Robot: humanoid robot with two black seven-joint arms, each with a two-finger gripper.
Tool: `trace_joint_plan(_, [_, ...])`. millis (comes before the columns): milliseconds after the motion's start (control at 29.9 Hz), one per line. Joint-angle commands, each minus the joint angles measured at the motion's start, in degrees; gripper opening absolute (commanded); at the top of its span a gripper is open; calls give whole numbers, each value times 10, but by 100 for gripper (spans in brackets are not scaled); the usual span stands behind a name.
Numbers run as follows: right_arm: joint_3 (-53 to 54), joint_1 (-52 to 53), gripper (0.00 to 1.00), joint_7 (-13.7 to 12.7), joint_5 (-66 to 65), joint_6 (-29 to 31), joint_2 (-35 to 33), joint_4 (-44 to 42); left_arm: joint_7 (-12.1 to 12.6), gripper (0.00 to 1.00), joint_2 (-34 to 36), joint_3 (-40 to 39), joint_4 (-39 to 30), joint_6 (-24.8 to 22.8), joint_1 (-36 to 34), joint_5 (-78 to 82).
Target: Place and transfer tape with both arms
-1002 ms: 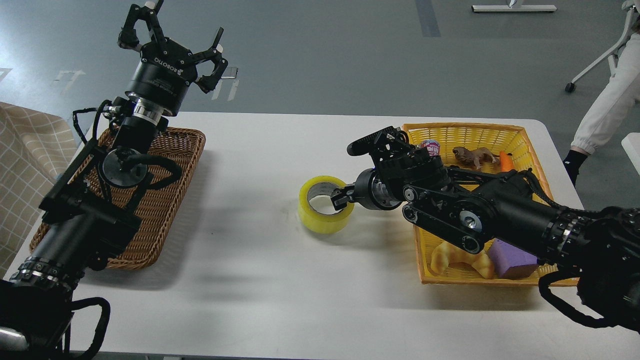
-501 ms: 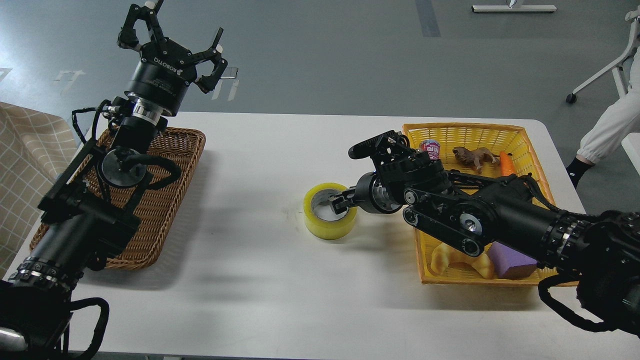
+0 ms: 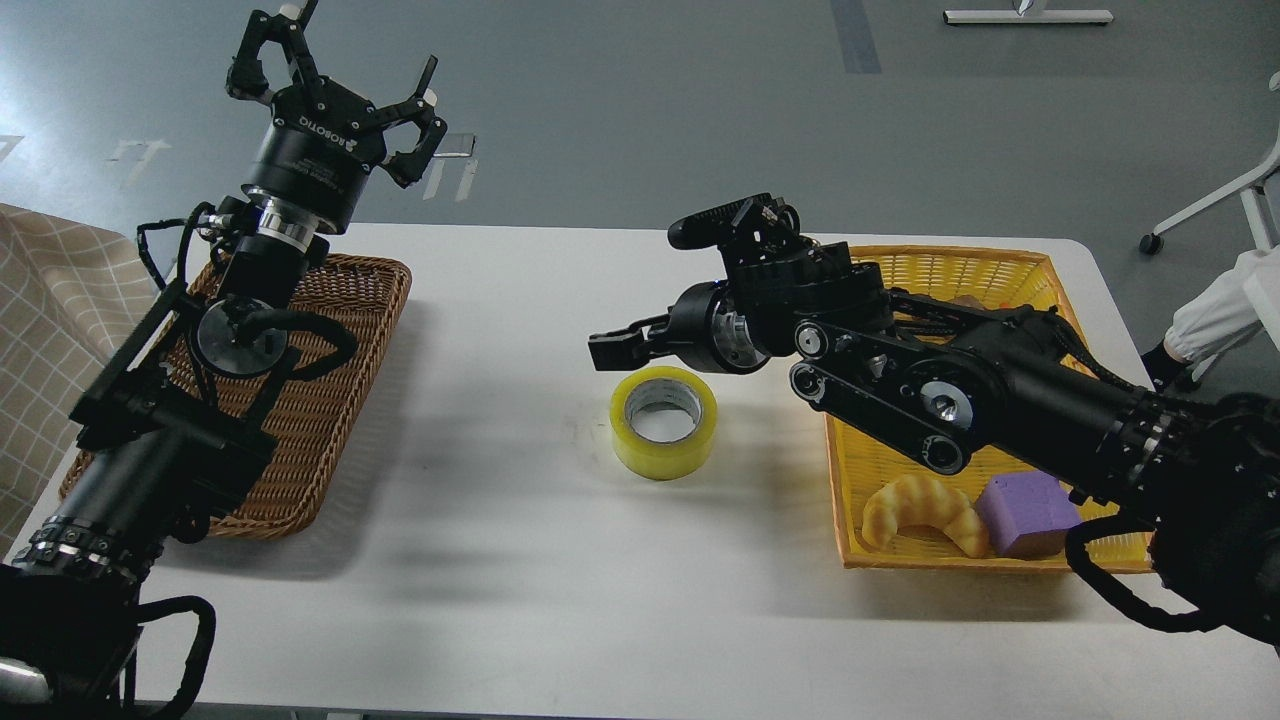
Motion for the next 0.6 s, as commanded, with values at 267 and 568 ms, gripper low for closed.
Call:
trace_joint_plan(267, [372, -156, 99, 1, 20, 0, -89, 111, 2, 98, 2, 5, 5, 0, -2, 1])
trace_joint_plan(568, [651, -253, 99, 5, 190, 0, -50, 119, 8, 98, 7, 6, 5, 0, 1, 3])
